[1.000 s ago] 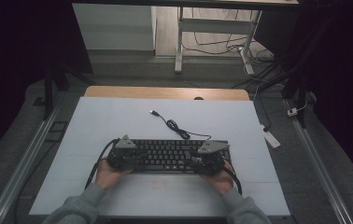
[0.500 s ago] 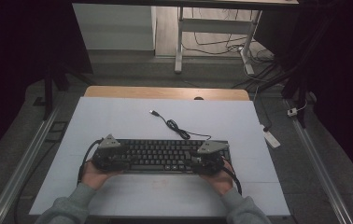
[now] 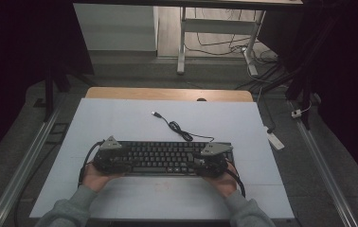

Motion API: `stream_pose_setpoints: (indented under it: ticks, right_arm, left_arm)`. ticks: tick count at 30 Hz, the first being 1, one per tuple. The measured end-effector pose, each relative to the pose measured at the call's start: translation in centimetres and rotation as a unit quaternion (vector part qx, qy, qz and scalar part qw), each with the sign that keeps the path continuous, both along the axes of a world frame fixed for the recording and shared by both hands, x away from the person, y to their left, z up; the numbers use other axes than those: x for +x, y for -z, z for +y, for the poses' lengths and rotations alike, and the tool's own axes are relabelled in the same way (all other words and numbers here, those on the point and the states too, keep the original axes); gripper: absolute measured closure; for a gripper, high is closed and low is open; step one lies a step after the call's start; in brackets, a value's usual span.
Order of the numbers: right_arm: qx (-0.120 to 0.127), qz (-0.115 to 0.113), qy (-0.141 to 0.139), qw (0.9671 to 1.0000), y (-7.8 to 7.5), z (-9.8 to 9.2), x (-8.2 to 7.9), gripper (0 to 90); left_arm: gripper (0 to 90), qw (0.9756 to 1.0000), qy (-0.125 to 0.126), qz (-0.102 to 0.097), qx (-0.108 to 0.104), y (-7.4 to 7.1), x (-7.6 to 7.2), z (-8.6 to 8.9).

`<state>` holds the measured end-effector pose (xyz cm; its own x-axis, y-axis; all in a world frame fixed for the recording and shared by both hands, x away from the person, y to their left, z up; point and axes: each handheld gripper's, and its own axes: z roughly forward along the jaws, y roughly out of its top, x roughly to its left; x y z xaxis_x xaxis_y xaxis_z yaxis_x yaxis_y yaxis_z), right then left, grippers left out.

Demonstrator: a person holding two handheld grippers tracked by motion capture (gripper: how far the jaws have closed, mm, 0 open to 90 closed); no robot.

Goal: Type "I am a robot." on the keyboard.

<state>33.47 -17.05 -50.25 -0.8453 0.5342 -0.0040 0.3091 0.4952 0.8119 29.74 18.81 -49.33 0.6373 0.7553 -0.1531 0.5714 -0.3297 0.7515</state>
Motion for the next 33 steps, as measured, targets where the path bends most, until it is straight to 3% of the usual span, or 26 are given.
stream_pose_setpoints:
  ticks: [7, 15, 18, 25, 33]
  right_arm:
    - [0.005, -0.004, -0.001, 1.0, -0.3, 0.2, 0.0, 52.7]
    - [-0.002, -0.008, -0.009, 0.9999, -0.8, 1.9, 0.4, 55.8]
    - [-0.003, -0.008, -0.014, 0.9999, -0.9, 2.6, 0.6, 61.7]
    - [-0.009, 0.001, -0.027, 0.9996, -1.1, 3.9, 1.3, 89.4]
    - [-0.018, 0.013, -0.026, 0.9994, -0.6, 6.1, 2.7, 89.8]
  left_arm:
    - [36.4, 1.0, -0.002, 0.001, 0.0, 0.0, 0.0, 0.0]
    - [36.2, 1.0, -0.001, 0.004, 0.004, 0.2, 0.2, -0.1]
    - [36.0, 1.0, -0.001, 0.005, 0.005, 0.3, 0.2, -0.1]
    - [35.6, 1.0, -0.003, 0.006, 0.005, 0.3, 0.2, -0.2]
    - [35.4, 0.9999, 0.0, 0.007, 0.008, 0.4, 0.3, -0.2]
